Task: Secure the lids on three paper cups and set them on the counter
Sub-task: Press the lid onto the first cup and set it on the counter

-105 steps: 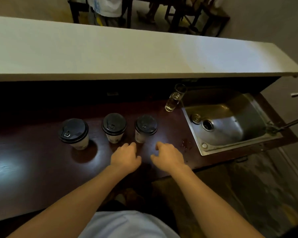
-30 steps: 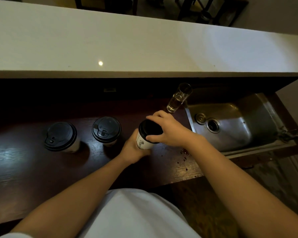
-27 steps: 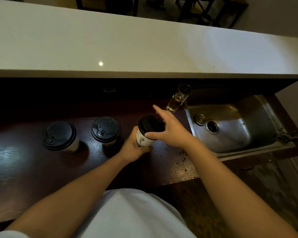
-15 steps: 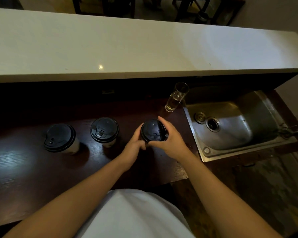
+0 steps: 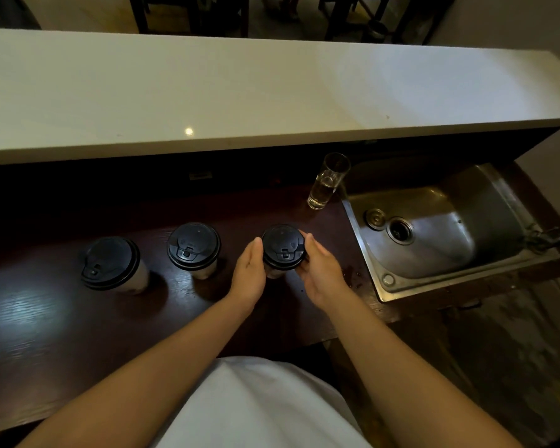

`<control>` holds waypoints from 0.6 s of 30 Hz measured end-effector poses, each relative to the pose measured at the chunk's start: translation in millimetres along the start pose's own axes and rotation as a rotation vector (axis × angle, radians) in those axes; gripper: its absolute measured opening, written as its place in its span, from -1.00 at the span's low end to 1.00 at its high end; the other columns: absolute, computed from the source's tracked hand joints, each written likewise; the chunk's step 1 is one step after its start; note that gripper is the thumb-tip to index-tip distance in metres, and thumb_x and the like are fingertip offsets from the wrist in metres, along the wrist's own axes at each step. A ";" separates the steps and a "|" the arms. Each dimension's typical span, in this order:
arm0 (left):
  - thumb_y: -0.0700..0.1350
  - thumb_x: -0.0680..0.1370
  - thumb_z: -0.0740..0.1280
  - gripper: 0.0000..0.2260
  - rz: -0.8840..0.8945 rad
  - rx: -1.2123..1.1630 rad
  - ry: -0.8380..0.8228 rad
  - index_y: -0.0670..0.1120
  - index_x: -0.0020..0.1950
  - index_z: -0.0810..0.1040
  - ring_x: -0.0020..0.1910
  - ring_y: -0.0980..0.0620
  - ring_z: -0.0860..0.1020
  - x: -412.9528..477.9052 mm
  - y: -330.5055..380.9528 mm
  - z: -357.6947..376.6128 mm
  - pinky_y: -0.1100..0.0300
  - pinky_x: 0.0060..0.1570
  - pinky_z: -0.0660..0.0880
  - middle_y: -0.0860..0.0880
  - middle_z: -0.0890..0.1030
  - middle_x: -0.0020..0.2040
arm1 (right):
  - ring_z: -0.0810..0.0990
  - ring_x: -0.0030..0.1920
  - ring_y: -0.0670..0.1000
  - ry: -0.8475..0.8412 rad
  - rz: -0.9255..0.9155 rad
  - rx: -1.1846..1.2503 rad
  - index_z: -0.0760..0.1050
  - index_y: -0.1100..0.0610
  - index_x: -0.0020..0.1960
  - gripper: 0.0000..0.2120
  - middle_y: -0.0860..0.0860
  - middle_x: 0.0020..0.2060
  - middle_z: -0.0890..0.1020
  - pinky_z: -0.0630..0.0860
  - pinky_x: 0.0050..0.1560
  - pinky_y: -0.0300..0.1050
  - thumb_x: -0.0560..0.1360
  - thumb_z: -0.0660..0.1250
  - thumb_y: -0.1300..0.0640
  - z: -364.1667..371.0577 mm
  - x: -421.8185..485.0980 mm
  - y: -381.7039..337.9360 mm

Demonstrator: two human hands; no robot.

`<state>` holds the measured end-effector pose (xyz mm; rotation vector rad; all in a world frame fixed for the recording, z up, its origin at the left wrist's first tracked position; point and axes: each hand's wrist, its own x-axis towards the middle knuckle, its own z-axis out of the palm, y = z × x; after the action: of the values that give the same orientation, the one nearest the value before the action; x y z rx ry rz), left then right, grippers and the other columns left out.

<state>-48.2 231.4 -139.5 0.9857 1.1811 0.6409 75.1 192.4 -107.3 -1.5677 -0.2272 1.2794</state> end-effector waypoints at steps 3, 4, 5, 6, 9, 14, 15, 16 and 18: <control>0.34 0.52 0.06 -0.49 0.028 0.069 0.039 0.06 0.17 0.59 0.20 0.04 0.60 3.0 -3.3 -1.8 -0.16 0.31 0.50 -0.01 0.66 0.14 | 0.61 0.26 0.14 0.025 0.023 0.011 0.55 0.22 0.28 -0.68 0.19 0.22 0.65 0.49 0.37 0.06 0.70 0.14 0.08 -0.8 3.9 0.4; 0.35 0.51 0.05 -0.52 0.030 0.085 0.050 0.10 0.12 0.58 0.18 0.03 0.61 3.6 -3.3 -2.3 -0.17 0.29 0.51 -0.01 0.66 0.12 | 0.61 0.26 0.14 0.035 0.028 0.000 0.55 0.23 0.28 -0.68 0.20 0.21 0.65 0.49 0.37 0.07 0.69 0.15 0.08 -1.0 4.9 1.3; 0.35 0.50 0.05 -0.55 0.035 0.101 0.054 0.13 0.08 0.57 0.17 0.03 0.61 4.4 -3.7 -2.1 -0.18 0.28 0.51 -0.01 0.66 0.11 | 0.61 0.26 0.15 0.043 0.030 -0.018 0.56 0.23 0.26 -0.69 0.20 0.20 0.65 0.49 0.37 0.07 0.69 0.16 0.08 -0.6 5.4 1.5; 0.35 0.51 0.05 -0.56 0.040 0.124 0.059 0.14 0.06 0.57 0.16 0.03 0.61 5.6 -5.3 -2.7 -0.18 0.27 0.52 0.00 0.66 0.10 | 0.62 0.25 0.14 0.047 0.025 -0.038 0.57 0.21 0.24 -0.70 0.19 0.19 0.66 0.50 0.36 0.07 0.69 0.16 0.08 -0.3 6.1 1.6; 0.28 0.60 0.03 -0.58 0.078 0.210 0.072 0.06 0.11 0.55 0.14 0.01 0.61 4.6 -4.8 -3.8 -0.16 0.24 0.53 0.00 0.64 0.07 | 0.64 0.19 0.12 0.057 -0.037 -0.126 0.59 0.21 0.21 -0.69 0.18 0.13 0.68 0.58 0.18 -0.04 0.69 0.14 0.08 -1.9 9.6 2.1; 0.02 0.72 0.01 -0.64 0.197 0.367 0.081 -0.12 0.22 0.52 0.09 -0.05 0.59 -0.6 3.4 -6.2 0.02 0.10 0.53 -0.04 0.61 0.03 | 0.64 0.10 0.06 0.050 -0.093 -0.205 0.60 0.15 0.11 -0.74 0.16 0.09 0.68 0.56 -0.20 -0.34 0.69 0.14 0.13 -5.0 7.9 -0.7; 0.02 0.72 0.00 -0.64 0.217 0.383 0.078 -0.12 0.24 0.51 0.09 -0.06 0.60 0.2 3.2 -6.9 -0.02 0.11 0.55 -0.05 0.62 0.04 | 0.64 0.07 0.05 0.050 -0.103 -0.213 0.60 0.15 0.10 -0.74 0.15 0.06 0.68 0.56 -0.23 -0.36 0.69 0.14 0.14 -5.7 8.4 -1.2; 0.03 0.72 0.00 -0.64 0.233 0.396 0.071 -0.11 0.25 0.51 0.08 -0.06 0.60 0.6 3.1 -7.5 -0.07 0.12 0.56 -0.06 0.62 0.05 | 0.65 0.03 0.02 0.052 -0.114 -0.220 0.61 0.16 0.09 -0.74 0.13 0.02 0.68 0.55 -0.26 -0.38 0.68 0.14 0.15 -6.4 9.2 -1.3; 0.05 0.71 0.00 -0.63 0.252 0.407 0.063 -0.10 0.26 0.50 0.09 -0.04 0.61 1.9 2.3 -9.2 -0.14 0.13 0.56 -0.07 0.63 0.07 | 0.64 -0.06 -0.06 0.052 -0.144 -0.238 0.62 0.22 0.12 -0.73 0.11 -0.03 0.68 0.53 -0.29 -0.42 0.68 0.15 0.18 -7.3 9.6 -1.1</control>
<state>-56.3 236.8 -138.9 1.4842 1.2822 0.6456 85.3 195.2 -113.1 -1.7499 -0.4654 1.1294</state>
